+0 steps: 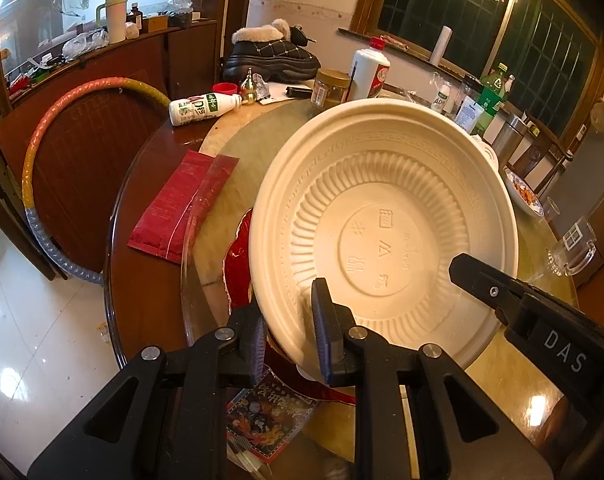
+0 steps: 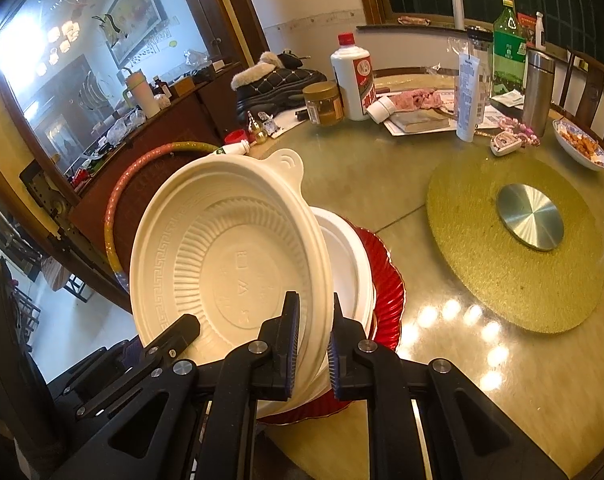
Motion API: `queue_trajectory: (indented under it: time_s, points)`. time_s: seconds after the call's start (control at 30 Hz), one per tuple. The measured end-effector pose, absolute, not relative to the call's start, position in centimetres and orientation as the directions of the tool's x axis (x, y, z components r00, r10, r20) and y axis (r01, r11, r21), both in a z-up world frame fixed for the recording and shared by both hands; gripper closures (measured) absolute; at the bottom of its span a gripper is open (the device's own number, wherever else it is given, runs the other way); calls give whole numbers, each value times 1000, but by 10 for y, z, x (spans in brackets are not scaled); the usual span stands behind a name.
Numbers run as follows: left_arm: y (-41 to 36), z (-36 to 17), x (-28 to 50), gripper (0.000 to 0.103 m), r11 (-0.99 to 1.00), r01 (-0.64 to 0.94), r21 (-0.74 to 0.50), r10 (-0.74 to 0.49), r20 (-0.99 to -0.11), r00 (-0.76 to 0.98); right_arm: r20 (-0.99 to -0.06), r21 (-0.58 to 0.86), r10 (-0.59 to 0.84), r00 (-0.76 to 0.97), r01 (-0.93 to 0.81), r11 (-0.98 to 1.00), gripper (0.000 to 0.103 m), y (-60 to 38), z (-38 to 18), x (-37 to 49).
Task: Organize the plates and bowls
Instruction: 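Hold the beige bowl above the stack and lower it toward the white bowls, then set the beige bowl onto the stack and open both tools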
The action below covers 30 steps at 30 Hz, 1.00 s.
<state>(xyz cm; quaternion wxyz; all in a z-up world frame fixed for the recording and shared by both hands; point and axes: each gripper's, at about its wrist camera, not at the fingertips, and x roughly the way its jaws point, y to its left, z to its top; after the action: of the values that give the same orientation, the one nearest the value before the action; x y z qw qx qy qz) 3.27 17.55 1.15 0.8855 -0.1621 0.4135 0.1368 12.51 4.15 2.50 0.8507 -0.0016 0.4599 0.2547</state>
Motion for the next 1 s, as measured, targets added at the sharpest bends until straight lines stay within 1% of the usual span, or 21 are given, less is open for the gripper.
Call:
queue_trajectory:
  time_s: [0.2,0.3,0.77,0.8,0.87,0.9,0.93,1.0]
  points:
    - [176,9,37,84,909,-376,-182,95,-787,610,-791,238,428,438,-424,874,90,40,22,129]
    - [176,8,43,85,908,-378,-180,91,-797,598,-798,240,421,431,-413,879,87,40,21,133]
    - [178,9,54,84,908,-374,-190,64,-819,571,-819,272,419,393,-378,885,87,39,21,147]
    - [179,9,54,85,905,-378,-197,60,-819,571,-819,277,422,389,-376,884,86,39,21,147]
    - [181,9,55,84,897,-390,-207,56,-822,566,-820,285,426,382,-373,883,80,40,21,148]
    - [181,9,54,82,896,-395,-205,61,-822,566,-819,292,433,376,-376,879,74,41,21,148]
    - [182,10,53,80,893,-402,-201,72,-820,568,-818,296,437,373,-379,877,71,42,22,148]
    - [182,12,51,79,892,-411,-191,89,-814,573,-816,290,435,382,-380,878,71,43,23,147]
